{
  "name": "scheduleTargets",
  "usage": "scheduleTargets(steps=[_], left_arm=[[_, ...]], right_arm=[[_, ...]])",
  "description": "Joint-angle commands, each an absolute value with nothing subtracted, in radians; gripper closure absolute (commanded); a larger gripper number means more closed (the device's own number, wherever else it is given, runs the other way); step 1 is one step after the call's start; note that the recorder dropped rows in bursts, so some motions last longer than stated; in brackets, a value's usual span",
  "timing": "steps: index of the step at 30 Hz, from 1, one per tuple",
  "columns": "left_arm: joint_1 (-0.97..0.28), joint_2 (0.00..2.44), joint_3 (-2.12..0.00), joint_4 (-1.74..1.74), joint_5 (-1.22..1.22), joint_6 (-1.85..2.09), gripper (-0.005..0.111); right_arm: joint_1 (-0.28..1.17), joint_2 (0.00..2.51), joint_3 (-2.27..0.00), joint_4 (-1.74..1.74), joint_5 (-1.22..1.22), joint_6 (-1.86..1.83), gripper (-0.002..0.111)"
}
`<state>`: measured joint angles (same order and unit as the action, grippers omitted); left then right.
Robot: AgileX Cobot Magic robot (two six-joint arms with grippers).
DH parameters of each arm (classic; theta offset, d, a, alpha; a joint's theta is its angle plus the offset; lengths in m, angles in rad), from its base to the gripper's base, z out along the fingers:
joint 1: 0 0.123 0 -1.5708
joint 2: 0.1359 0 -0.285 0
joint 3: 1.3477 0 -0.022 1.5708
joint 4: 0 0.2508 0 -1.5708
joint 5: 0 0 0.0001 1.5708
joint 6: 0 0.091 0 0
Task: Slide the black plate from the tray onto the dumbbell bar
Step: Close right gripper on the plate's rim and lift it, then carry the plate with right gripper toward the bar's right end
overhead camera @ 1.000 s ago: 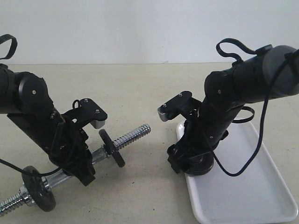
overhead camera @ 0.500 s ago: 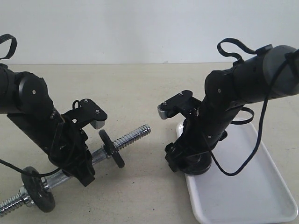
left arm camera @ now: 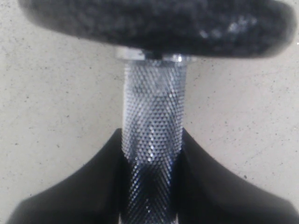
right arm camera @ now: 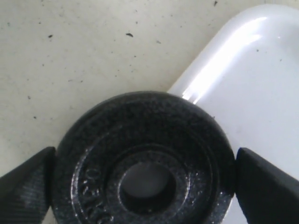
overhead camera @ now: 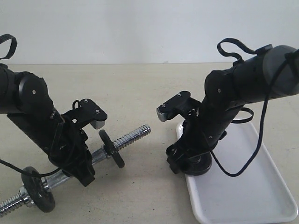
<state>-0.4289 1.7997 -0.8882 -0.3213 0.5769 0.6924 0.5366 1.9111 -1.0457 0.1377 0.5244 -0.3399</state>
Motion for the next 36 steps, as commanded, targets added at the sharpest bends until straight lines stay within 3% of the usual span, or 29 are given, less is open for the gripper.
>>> scheduleTargets(steps=[1, 15, 25, 31, 36], left_arm=[[-0.431, 1.78, -0.885, -0.332, 0.582, 0.69, 0.102], [-0.431, 1.78, -0.885, -0.321, 0.516, 0.772, 0.102], [-0.431, 1.78, -0.885, -0.362, 0.468, 0.783, 0.102], [-0.431, 1.78, -0.885, -0.386, 0.464, 0.807, 0.102], [-0.431, 1.774, -0.885, -0.58, 0.468, 1.014, 0.102]], right_arm=[[0.538, 1.894, -1.05, 0.144, 0.577, -0.411, 0.108], [0.535, 1.686, -1.05, 0.16, 0.602, -0.587, 0.108], [0.438, 1.643, -1.05, 0.752, 0.726, -1.17, 0.108], [0.278, 1.643, -1.05, 1.045, 0.967, -1.448, 0.108], [0.239, 1.656, -1.05, 1.146, 1.145, -1.585, 0.108]])
